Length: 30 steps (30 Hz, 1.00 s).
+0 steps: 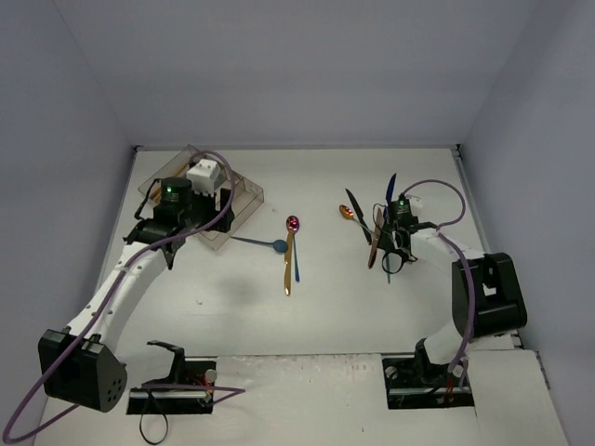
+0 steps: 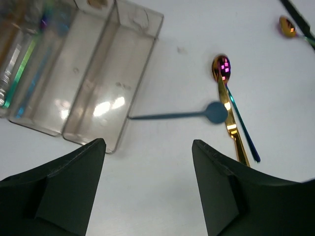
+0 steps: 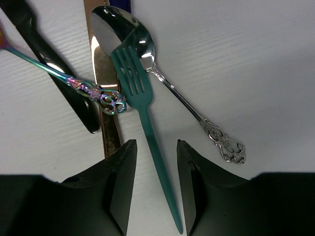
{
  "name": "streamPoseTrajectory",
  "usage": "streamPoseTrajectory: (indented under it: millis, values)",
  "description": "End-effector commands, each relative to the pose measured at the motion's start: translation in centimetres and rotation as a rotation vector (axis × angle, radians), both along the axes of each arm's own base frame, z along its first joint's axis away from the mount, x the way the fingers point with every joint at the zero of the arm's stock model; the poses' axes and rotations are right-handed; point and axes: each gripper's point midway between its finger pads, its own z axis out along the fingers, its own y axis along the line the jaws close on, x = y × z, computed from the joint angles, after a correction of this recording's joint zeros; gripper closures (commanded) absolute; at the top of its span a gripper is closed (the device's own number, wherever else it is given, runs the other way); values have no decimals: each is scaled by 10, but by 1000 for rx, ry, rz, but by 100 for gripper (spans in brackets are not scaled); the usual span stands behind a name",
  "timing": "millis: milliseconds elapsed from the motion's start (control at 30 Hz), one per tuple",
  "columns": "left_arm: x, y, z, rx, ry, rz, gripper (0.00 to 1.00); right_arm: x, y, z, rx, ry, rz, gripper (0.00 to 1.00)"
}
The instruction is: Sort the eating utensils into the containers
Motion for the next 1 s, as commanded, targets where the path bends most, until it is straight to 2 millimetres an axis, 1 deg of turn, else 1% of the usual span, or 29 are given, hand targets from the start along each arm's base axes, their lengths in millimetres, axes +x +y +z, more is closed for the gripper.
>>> streamPoseTrajectory:
  millis: [0, 67, 200, 267, 367, 433, 467, 567, 600, 633, 700, 800, 900, 967]
  values:
    - [-16, -14, 0, -65, -3, -26, 30, 25, -4, 11, -22, -49, -26, 65]
    - [-26, -16, -4, -69, 8, -32, 28, 25, -5, 1, -28, -23, -30, 67]
    - [-35, -18, -10, -75, 21, -45, 27, 25, -4, -13, -27, 20, -29, 71]
    - [-37, -19, -8, -84, 16, -50, 27, 24, -5, -20, -18, 37, -36, 78]
    - [-40, -24, -3, -111, 12, -63, 27, 25, -7, -22, -13, 44, -48, 89]
    - [-41, -30, 3, -130, 7, -79, 27, 25, -10, -19, -15, 36, -54, 98]
    - [-43, -33, 4, -141, 9, -87, 27, 26, -10, -14, -18, 22, -46, 100]
    - [-45, -45, 13, -166, 4, -115, 27, 30, -8, 7, -12, -35, -28, 100]
    - [-46, -50, 18, -177, -1, -126, 27, 31, -8, 19, -7, -66, -23, 100]
    - [-46, -54, 23, -186, -14, -133, 27, 31, -5, 26, 5, -85, -12, 100]
    - [-48, -68, 32, -216, -30, -158, 27, 33, 3, 54, 46, -160, 18, 100]
    - [-49, -91, 46, -260, -53, -196, 27, 32, 23, 97, 131, -276, 62, 100]
    - [-56, -122, 60, -302, -69, -249, 27, 26, 48, 143, 235, -393, 93, 100]
    - [-54, -140, 65, -321, -84, -266, 27, 18, 69, 166, 290, -448, 130, 100]
